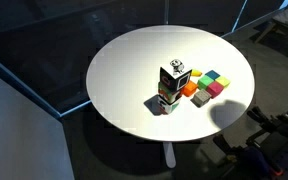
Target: Slide the blue block backwards, pick up the light green block and put it on top of the darker green block
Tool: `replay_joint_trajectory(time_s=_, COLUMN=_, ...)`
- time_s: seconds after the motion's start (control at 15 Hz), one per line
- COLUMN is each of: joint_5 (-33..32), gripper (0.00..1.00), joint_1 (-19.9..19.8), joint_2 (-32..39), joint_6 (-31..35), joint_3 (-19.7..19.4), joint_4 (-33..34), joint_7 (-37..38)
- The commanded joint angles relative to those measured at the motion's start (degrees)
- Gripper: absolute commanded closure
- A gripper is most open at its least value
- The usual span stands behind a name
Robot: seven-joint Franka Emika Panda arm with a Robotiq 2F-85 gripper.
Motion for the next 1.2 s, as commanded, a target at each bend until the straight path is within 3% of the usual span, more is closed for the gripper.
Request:
replay_joint_trajectory(time_s=0.0, joint_5=0.17, gripper=0.0, joint_1=-0.42, joint_2=0.09, joint_6=-0.08, joint_3=0.29, joint_4=0.09, joint_7=-0.26)
replay_joint_trajectory(time_s=0.53, joint_5=0.46, gripper=0.0, joint_1=-0.46, joint_2=1.16, joint_6=0.91, joint_3=0.78, joint_4=0.53, joint_7=0.71)
replay_joint_trajectory(time_s=1.13, joint_5=0.76, gripper=0.0, joint_1=0.15, joint_2=7.32, joint_6=13.37, joint_3=4.19, joint_4=1.99, joint_7=4.24)
